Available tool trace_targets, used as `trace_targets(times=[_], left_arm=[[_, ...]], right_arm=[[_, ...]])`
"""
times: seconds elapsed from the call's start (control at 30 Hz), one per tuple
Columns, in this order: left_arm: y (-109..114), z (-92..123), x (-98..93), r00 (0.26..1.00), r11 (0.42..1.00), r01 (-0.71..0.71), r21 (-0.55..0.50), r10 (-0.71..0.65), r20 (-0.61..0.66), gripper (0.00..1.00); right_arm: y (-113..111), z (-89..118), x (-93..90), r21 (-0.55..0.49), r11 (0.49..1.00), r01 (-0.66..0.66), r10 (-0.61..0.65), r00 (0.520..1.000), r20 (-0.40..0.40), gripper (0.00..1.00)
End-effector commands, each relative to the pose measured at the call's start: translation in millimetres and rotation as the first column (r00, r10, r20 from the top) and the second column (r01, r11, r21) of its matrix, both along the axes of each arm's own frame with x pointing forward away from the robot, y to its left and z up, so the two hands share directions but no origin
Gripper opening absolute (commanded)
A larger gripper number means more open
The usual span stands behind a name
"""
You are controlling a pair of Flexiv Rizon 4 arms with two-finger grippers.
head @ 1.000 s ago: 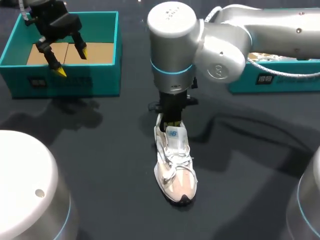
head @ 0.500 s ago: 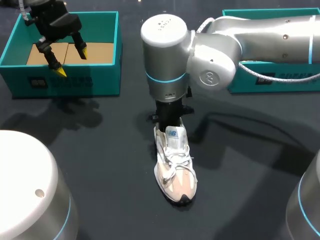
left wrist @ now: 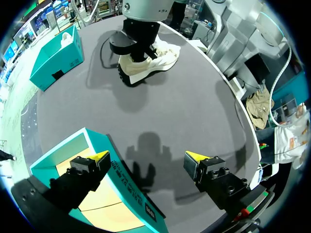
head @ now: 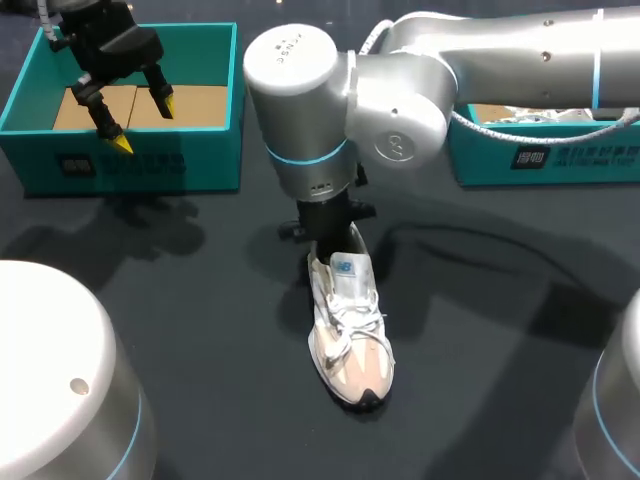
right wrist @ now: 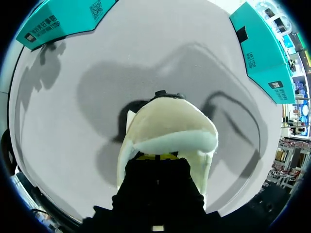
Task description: Take the shoe out of the shoebox, open the shoe tongue, remove and reinsert the insole, then place the shoe into the shoebox
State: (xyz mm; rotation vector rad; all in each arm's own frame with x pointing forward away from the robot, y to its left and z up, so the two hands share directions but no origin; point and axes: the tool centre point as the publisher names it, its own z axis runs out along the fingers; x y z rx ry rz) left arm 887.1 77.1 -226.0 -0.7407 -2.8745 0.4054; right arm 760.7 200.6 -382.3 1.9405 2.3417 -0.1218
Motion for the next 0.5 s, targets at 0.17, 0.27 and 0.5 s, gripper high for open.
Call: trace_targets(times=[0.17, 0.27, 0.5], left_arm=[[0, 0, -0.5, 1.000, 1.000, 0.000, 0.002, 0.000, 0.001, 1.00], [0, 0, -0.5, 1.000, 1.000, 0.000, 0.002, 0.000, 0.001, 1.00], [0, 0, -0.5, 1.000, 1.000, 0.000, 0.002, 0.000, 0.001, 1.00]], right_arm=[[-7, -44, -1.8, 0.085, 0.996, 0.029, -0.019, 0.994, -0.112, 0.00], [-10, -38, -14.8, 0.081, 0.995, 0.057, -0.048, 0.992, -0.119, 0.00], [-10, -7, -29.5, 0.055, 0.996, 0.066, -0.061, 0.995, -0.081, 0.00]])
